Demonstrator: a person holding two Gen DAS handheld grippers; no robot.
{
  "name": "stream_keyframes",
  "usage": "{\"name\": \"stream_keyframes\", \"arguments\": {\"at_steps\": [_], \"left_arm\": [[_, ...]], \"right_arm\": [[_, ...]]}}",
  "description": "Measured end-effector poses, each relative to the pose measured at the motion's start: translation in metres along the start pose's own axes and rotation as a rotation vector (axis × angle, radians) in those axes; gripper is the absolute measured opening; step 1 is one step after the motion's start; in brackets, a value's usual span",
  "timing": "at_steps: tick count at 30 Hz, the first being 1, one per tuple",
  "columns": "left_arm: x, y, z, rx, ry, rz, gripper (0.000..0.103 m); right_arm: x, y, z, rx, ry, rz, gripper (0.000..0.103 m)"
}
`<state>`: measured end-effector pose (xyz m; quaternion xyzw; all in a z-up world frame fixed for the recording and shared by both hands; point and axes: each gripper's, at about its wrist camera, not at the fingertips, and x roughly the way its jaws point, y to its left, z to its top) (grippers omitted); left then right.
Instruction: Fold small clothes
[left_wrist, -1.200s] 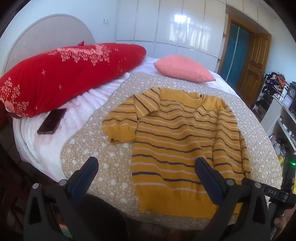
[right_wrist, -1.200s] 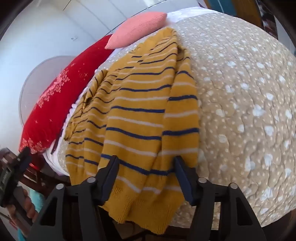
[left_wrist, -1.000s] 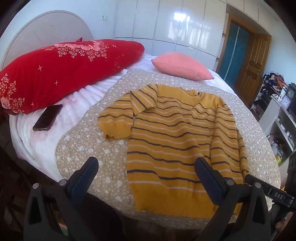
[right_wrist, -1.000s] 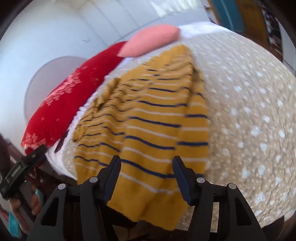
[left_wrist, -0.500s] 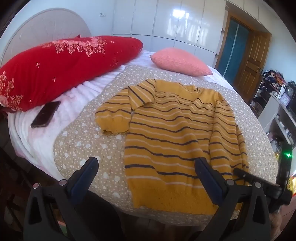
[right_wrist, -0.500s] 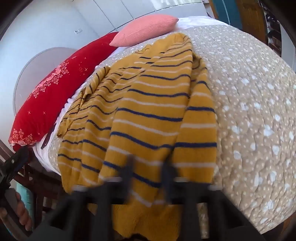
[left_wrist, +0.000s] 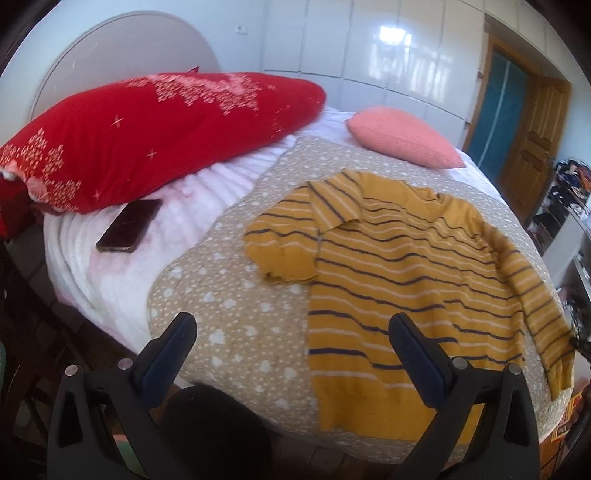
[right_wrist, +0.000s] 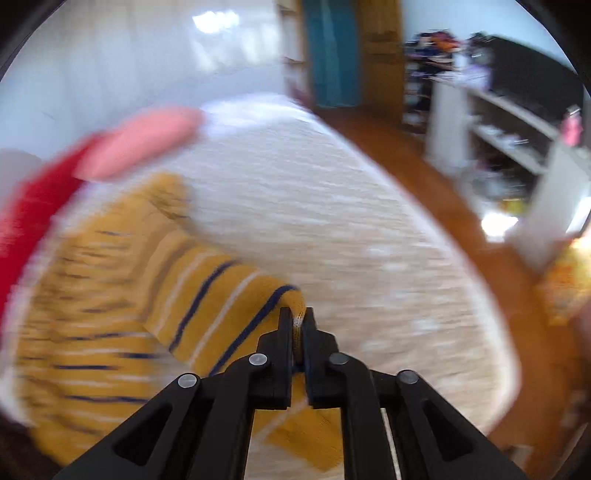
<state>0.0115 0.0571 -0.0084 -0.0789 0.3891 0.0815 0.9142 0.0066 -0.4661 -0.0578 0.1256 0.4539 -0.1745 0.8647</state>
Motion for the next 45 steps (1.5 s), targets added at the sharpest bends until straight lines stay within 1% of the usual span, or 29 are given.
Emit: {"name": "stream_keyframes", "arguments": {"at_steps": [1, 2, 3, 4, 5, 6, 7, 9, 10, 11, 12, 13, 15, 16, 17, 19, 22, 23, 24, 26, 27, 31, 34, 35, 36, 38, 40, 42, 45], "left_arm": [[0.0, 0.003, -0.001, -0.005, 0.002, 0.007, 0.103], [0.001, 0.006, -0.002, -0.01, -0.004, 0.006, 0.103], [0.001, 0.007, -0.002, -0.013, -0.007, 0.008, 0.103], [0.002, 0.008, -0.003, -0.011, -0.004, 0.013, 0.103], [0.002, 0.009, -0.004, -0.009, 0.001, 0.017, 0.103], [0.003, 0.009, -0.004, -0.008, 0.002, 0.014, 0.103], [0.004, 0.01, -0.005, -0.006, 0.005, 0.014, 0.103], [0.006, 0.009, -0.007, -0.007, 0.004, 0.004, 0.103], [0.008, 0.008, -0.007, -0.006, 0.009, -0.001, 0.103], [0.009, 0.007, -0.008, -0.002, 0.015, -0.005, 0.103], [0.011, 0.005, -0.008, -0.002, 0.02, -0.013, 0.103], [0.013, 0.002, -0.009, 0.005, 0.028, -0.021, 0.103], [0.015, -0.003, -0.009, 0.008, 0.034, -0.035, 0.103], [0.013, -0.006, -0.009, 0.015, 0.033, -0.04, 0.103], [0.012, -0.008, -0.01, 0.019, 0.029, -0.044, 0.103], [0.009, -0.011, -0.01, 0.028, 0.017, -0.046, 0.103], [0.008, -0.011, -0.011, 0.032, 0.016, -0.039, 0.103], [0.009, -0.01, -0.01, 0.031, 0.022, -0.037, 0.103], [0.01, -0.01, -0.01, 0.03, 0.028, -0.034, 0.103], [0.012, -0.009, -0.01, 0.027, 0.036, -0.025, 0.103], [0.013, -0.009, -0.01, 0.027, 0.04, -0.022, 0.103], [0.016, -0.012, -0.011, 0.041, 0.047, -0.007, 0.103], [0.02, -0.017, -0.012, 0.062, 0.053, 0.002, 0.103], [0.02, -0.018, -0.013, 0.068, 0.053, 0.001, 0.103], [0.021, -0.019, -0.013, 0.078, 0.051, 0.0, 0.103], [0.021, -0.023, -0.013, 0.099, 0.043, 0.005, 0.103], [0.021, -0.024, -0.013, 0.117, 0.029, 0.016, 0.103], [0.021, -0.024, -0.011, 0.127, 0.02, 0.028, 0.103], [0.023, -0.021, -0.009, 0.134, 0.012, 0.041, 0.103]], "right_arm": [[0.004, -0.003, 0.0, 0.022, 0.007, 0.026, 0.008], [0.0, -0.006, -0.003, 0.045, -0.005, 0.068, 0.012], [-0.006, -0.012, -0.004, 0.062, -0.032, 0.108, 0.018], [-0.007, -0.013, -0.009, 0.089, -0.032, 0.165, 0.033], [-0.01, -0.02, -0.013, 0.112, -0.043, 0.214, 0.041], [-0.01, -0.027, -0.018, 0.15, -0.038, 0.296, 0.041], [-0.016, -0.03, -0.022, 0.177, -0.029, 0.36, 0.041], [-0.01, -0.042, -0.043, 0.278, 0.023, 0.565, 0.041], [-0.006, -0.043, -0.052, 0.316, 0.056, 0.641, 0.041], [0.002, -0.04, -0.063, 0.35, 0.099, 0.704, 0.042], [0.009, -0.039, -0.073, 0.368, 0.121, 0.724, 0.043], [0.015, -0.037, -0.078, 0.387, 0.139, 0.732, 0.046], [0.026, -0.033, -0.083, 0.425, 0.162, 0.701, 0.047], [0.031, -0.034, -0.083, 0.455, 0.157, 0.699, 0.047], [0.035, -0.037, -0.079, 0.494, 0.144, 0.699, 0.047], [0.041, -0.045, -0.07, 0.576, 0.097, 0.653, 0.047], [0.051, -0.052, -0.052, 0.627, 0.046, 0.598, 0.047], [0.055, -0.052, -0.044, 0.633, 0.035, 0.574, 0.045], [0.056, -0.057, -0.037, 0.629, 0.027, 0.551, 0.042], [0.059, -0.055, -0.021, 0.605, 0.018, 0.491, 0.021], [0.059, -0.054, -0.015, 0.591, 0.009, 0.473, 0.019], [0.051, -0.047, 0.007, 0.507, -0.044, 0.417, 0.018], [0.041, -0.054, 0.003, 0.463, -0.073, 0.381, 0.017], [0.041, -0.055, 0.006, 0.452, -0.076, 0.366, 0.017], [0.036, -0.065, -0.003, 0.445, -0.077, 0.358, 0.016], [0.038, -0.076, 0.001, 0.437, -0.074, 0.323, 0.014], [0.031, -0.094, 0.006, 0.438, -0.093, 0.274, 0.013], [0.023, -0.111, 0.023, 0.447, -0.134, 0.209, 0.012], [0.008, -0.128, 0.046, 0.46, -0.182, 0.135, 0.012]]}}
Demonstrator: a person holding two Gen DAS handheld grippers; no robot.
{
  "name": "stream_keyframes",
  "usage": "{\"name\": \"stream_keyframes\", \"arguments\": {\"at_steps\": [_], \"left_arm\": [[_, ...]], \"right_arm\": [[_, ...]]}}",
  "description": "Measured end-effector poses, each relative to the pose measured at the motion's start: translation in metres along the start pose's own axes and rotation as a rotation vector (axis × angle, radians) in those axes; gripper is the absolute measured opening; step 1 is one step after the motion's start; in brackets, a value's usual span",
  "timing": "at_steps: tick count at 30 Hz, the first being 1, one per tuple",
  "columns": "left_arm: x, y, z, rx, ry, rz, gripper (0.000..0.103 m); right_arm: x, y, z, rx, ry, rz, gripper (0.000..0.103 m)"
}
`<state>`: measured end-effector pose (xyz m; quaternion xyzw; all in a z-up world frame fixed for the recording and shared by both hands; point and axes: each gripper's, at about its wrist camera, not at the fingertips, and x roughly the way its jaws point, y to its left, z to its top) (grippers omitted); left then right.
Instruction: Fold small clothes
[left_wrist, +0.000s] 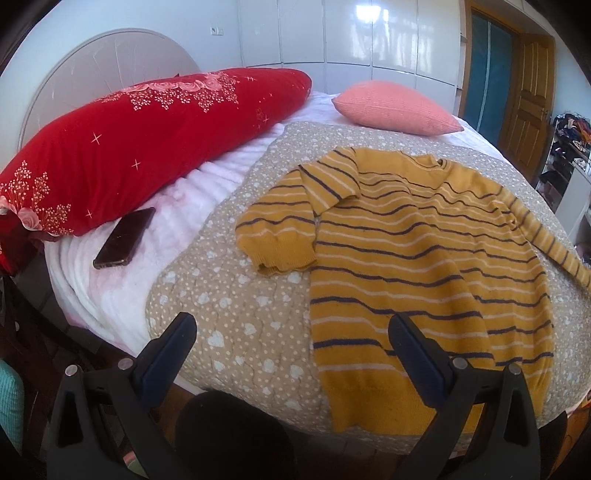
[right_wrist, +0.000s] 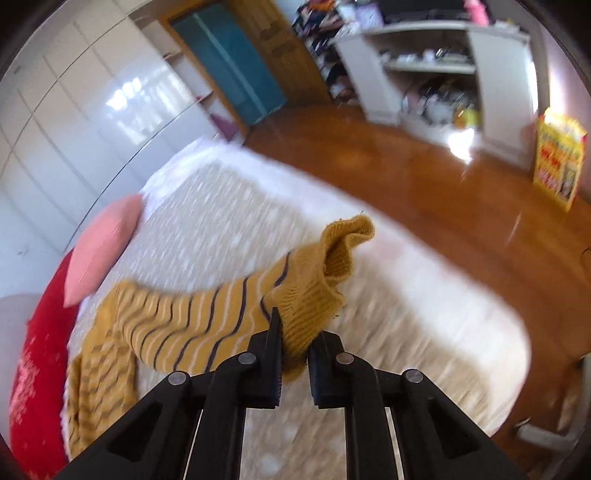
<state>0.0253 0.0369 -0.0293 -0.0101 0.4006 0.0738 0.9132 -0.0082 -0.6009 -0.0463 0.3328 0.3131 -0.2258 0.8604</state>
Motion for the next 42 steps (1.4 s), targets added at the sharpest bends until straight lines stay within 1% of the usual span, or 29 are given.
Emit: {"name": "stream_keyframes", "arguments": {"at_steps": [1, 2, 4, 5, 9, 10, 11, 13, 16, 17, 18, 19, 21, 24, 26, 29, 32, 33, 34, 35, 36, 38, 40, 42], "left_arm": [[0.001, 0.001, 0.0, 0.0, -0.001, 0.002, 0.103], [0.003, 0.003, 0.001, -0.001, 0.0, 0.002, 0.103], [0.006, 0.008, 0.0, -0.005, 0.004, -0.001, 0.103], [0.007, 0.01, -0.001, -0.01, 0.006, -0.003, 0.103], [0.015, 0.022, -0.004, -0.039, 0.021, -0.012, 0.103], [0.018, 0.027, -0.005, -0.051, 0.027, -0.019, 0.103], [0.02, 0.031, -0.006, -0.061, 0.031, -0.023, 0.103], [0.023, 0.042, -0.01, -0.084, 0.038, -0.029, 0.103], [0.025, 0.059, -0.015, -0.116, 0.044, -0.025, 0.103], [0.026, 0.068, -0.017, -0.135, 0.048, -0.022, 0.103], [0.027, 0.073, -0.018, -0.145, 0.05, -0.02, 0.103], [0.028, 0.083, -0.02, -0.163, 0.052, -0.015, 0.103], [0.029, 0.095, -0.023, -0.184, 0.054, -0.009, 0.103], [0.031, 0.115, -0.027, -0.217, 0.057, 0.001, 0.103], [0.031, 0.128, -0.029, -0.238, 0.054, 0.004, 0.103], [0.033, 0.144, -0.03, -0.263, 0.044, 0.005, 0.103], [0.037, 0.159, -0.032, -0.3, 0.044, 0.001, 0.103], [0.038, 0.162, -0.032, -0.31, 0.043, 0.0, 0.103], [0.039, 0.167, -0.033, -0.324, 0.043, 0.0, 0.103], [0.039, 0.174, -0.034, -0.339, 0.042, 0.004, 0.103], [0.039, 0.177, -0.035, -0.348, 0.041, 0.01, 0.103], [0.037, 0.187, -0.037, -0.365, 0.038, 0.031, 0.103], [0.034, 0.197, -0.04, -0.38, 0.032, 0.049, 0.103], [0.031, 0.206, -0.043, -0.402, 0.028, 0.064, 0.103]], "right_arm": [[-0.002, 0.005, 0.013, -0.011, -0.021, -0.02, 0.012], [-0.005, 0.009, 0.019, -0.019, -0.033, -0.031, 0.011], [-0.012, 0.031, 0.032, -0.057, -0.056, -0.032, 0.011], [-0.015, 0.043, 0.033, -0.078, -0.063, -0.029, 0.011], [-0.022, 0.119, 0.025, -0.225, -0.067, 0.015, 0.011], [-0.02, 0.138, 0.02, -0.26, -0.059, 0.033, 0.011], [-0.019, 0.164, 0.014, -0.304, -0.046, 0.067, 0.011], [-0.014, 0.198, -0.002, -0.354, -0.015, 0.122, 0.011], [0.001, 0.266, -0.033, -0.435, 0.067, 0.245, 0.011], [0.007, 0.283, -0.043, -0.455, 0.092, 0.276, 0.011], [0.014, 0.306, -0.057, -0.483, 0.126, 0.316, 0.011], [0.023, 0.321, -0.07, -0.506, 0.154, 0.344, 0.011], [0.038, 0.367, -0.1, -0.568, 0.217, 0.398, 0.011], [0.065, 0.421, -0.147, -0.646, 0.306, 0.441, 0.011], [0.082, 0.451, -0.181, -0.702, 0.35, 0.442, 0.011], [0.111, 0.478, -0.226, -0.781, 0.398, 0.409, 0.012], [0.133, 0.493, -0.251, -0.843, 0.433, 0.364, 0.015], [0.137, 0.496, -0.253, -0.857, 0.443, 0.36, 0.016], [0.14, 0.501, -0.258, -0.871, 0.457, 0.364, 0.021], [0.141, 0.505, -0.264, -0.882, 0.475, 0.381, 0.027], [0.141, 0.51, -0.269, -0.888, 0.482, 0.397, 0.03], [0.131, 0.519, -0.273, -0.895, 0.495, 0.446, 0.032], [0.115, 0.525, -0.278, -0.912, 0.483, 0.475, 0.033], [0.091, 0.531, -0.286, -0.948, 0.473, 0.516, 0.043]]}}
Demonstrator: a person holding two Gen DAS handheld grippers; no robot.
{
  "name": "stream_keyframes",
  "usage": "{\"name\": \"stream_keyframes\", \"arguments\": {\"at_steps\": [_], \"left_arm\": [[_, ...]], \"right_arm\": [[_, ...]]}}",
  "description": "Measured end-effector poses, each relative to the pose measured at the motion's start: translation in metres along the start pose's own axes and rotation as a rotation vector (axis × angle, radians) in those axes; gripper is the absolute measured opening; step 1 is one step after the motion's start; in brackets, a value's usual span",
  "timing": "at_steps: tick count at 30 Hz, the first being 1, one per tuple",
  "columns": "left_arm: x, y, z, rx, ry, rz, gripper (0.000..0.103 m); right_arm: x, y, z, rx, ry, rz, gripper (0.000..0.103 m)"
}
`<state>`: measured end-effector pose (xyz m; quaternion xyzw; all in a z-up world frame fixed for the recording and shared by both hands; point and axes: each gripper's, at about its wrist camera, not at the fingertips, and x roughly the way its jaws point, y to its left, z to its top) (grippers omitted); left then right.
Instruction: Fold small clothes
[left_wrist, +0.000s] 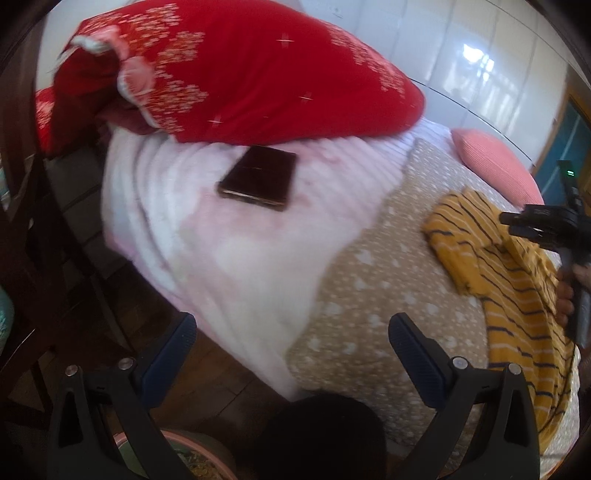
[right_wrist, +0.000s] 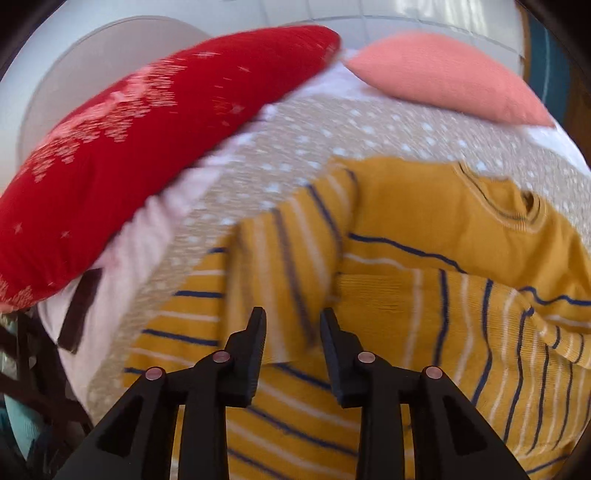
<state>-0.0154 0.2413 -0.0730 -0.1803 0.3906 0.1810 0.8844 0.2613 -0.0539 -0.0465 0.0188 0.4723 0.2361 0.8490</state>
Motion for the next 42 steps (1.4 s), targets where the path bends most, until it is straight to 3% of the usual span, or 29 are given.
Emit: {"name": "stream_keyframes", "arguments": {"at_steps": [2, 10, 14, 19, 22, 25, 26, 33, 38, 42], "left_arm": [[-0.001, 0.008, 0.0, -0.02, -0.002, 0.009, 0.103], [-0.005, 0.013, -0.004, -0.017, 0.001, -0.001, 0.103], [-0.006, 0.014, -0.005, -0.024, 0.004, -0.005, 0.103], [-0.004, 0.015, -0.006, -0.034, 0.016, -0.008, 0.103], [-0.003, 0.012, -0.007, -0.033, 0.022, -0.018, 0.103], [-0.006, 0.006, -0.008, -0.022, 0.017, -0.017, 0.103], [-0.008, 0.005, -0.008, -0.019, 0.015, -0.017, 0.103], [-0.024, -0.012, -0.008, 0.007, -0.01, -0.013, 0.103], [-0.037, -0.033, -0.008, 0.042, -0.036, -0.018, 0.103], [-0.037, -0.057, -0.009, 0.077, -0.026, -0.048, 0.103]], "right_arm": [[-0.005, 0.024, -0.009, -0.041, 0.002, 0.046, 0.057], [0.01, 0.098, -0.059, -0.174, 0.098, 0.17, 0.058], [0.018, 0.126, -0.081, -0.274, 0.107, 0.132, 0.061], [0.029, 0.12, -0.088, -0.242, 0.087, -0.008, 0.064], [0.041, 0.104, -0.086, -0.161, 0.131, 0.042, 0.063], [0.036, 0.098, -0.079, -0.14, 0.128, 0.08, 0.014], [0.029, 0.097, -0.075, -0.132, 0.115, 0.106, 0.006], [-0.053, 0.099, -0.032, -0.225, -0.074, 0.111, 0.006], [-0.13, 0.04, -0.006, -0.272, -0.204, -0.064, 0.006], [-0.157, -0.036, -0.008, -0.225, -0.206, -0.226, 0.006]]}}
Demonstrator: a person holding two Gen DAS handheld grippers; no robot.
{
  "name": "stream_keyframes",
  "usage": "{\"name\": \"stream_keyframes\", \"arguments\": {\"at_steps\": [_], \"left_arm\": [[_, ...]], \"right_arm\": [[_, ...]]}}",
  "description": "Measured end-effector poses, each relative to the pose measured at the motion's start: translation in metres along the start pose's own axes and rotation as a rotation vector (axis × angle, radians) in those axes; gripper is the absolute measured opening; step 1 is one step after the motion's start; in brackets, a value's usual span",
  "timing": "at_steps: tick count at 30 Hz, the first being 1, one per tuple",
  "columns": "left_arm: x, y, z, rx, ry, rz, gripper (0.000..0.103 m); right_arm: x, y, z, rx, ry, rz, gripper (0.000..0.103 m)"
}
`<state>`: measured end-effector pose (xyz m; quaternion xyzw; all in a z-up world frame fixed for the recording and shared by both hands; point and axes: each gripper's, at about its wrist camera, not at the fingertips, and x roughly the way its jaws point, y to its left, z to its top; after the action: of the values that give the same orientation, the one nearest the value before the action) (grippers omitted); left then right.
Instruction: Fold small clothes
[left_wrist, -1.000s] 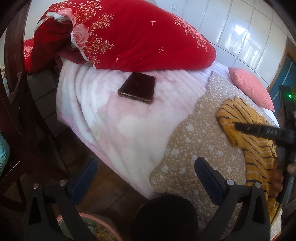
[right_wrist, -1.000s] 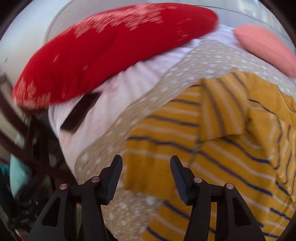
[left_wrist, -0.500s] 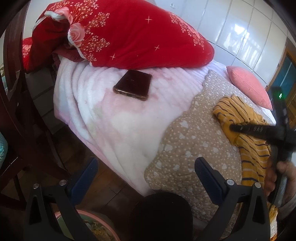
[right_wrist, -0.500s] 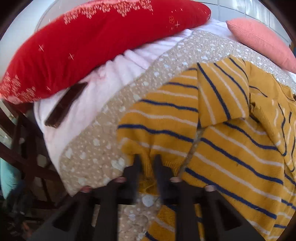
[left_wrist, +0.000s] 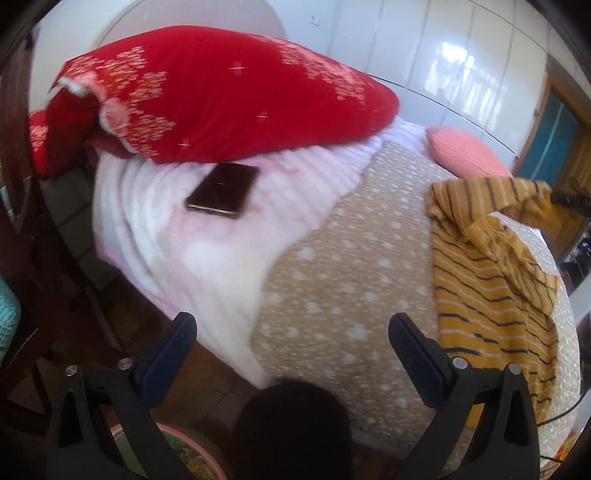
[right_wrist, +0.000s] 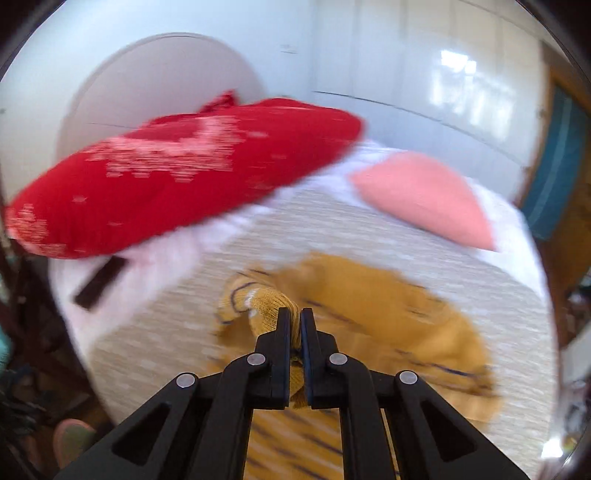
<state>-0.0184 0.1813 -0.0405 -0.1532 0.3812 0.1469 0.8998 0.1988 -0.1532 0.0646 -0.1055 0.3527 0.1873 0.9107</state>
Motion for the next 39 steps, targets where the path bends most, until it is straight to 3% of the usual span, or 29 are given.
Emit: {"name": "stream_keyframes", "arguments": {"at_steps": [3, 6, 9, 11, 14, 16, 19, 22, 25, 28, 33, 35, 39], "left_arm": [[0.004, -0.022, 0.0, 0.032, 0.022, -0.031, 0.103], [0.003, -0.042, -0.002, 0.061, 0.035, -0.069, 0.103], [-0.001, -0.057, -0.003, 0.101, 0.024, -0.076, 0.103], [0.0, -0.064, -0.003, 0.12, 0.026, -0.076, 0.103], [0.004, -0.07, -0.002, 0.112, 0.044, -0.101, 0.103], [0.005, -0.073, -0.003, 0.11, 0.049, -0.116, 0.103], [0.007, -0.083, -0.006, 0.133, 0.052, -0.128, 0.103], [0.008, -0.088, -0.007, 0.151, 0.048, -0.14, 0.103], [0.012, -0.086, -0.007, 0.15, 0.049, -0.131, 0.103], [0.017, -0.079, -0.005, 0.124, 0.07, -0.109, 0.103], [0.019, -0.065, -0.005, 0.108, 0.076, -0.066, 0.103], [0.017, -0.062, -0.007, 0.078, 0.087, -0.063, 0.103], [0.003, -0.062, -0.018, 0.049, 0.101, -0.123, 0.103]], "right_arm": [[0.014, -0.061, -0.029, 0.062, 0.073, -0.155, 0.006], [0.041, -0.115, -0.067, 0.16, 0.216, -0.27, 0.011], [0.032, -0.15, -0.098, 0.318, 0.209, -0.19, 0.017], [0.019, -0.164, -0.109, 0.388, 0.168, -0.176, 0.032], [0.007, -0.185, -0.117, 0.47, 0.126, -0.142, 0.032], [0.007, -0.197, -0.119, 0.545, 0.099, -0.068, 0.032], [0.016, -0.2, -0.117, 0.637, 0.092, 0.058, 0.032], [0.06, -0.196, -0.108, 0.652, 0.21, 0.175, 0.032], [0.104, -0.196, -0.115, 0.705, 0.303, 0.127, 0.032], [0.131, -0.207, -0.125, 0.808, 0.323, 0.089, 0.032], [0.086, -0.176, -0.112, 0.717, 0.227, 0.036, 0.038], [0.056, -0.159, -0.111, 0.684, 0.19, 0.029, 0.051], [-0.001, -0.129, -0.119, 0.651, 0.113, 0.06, 0.063]]}}
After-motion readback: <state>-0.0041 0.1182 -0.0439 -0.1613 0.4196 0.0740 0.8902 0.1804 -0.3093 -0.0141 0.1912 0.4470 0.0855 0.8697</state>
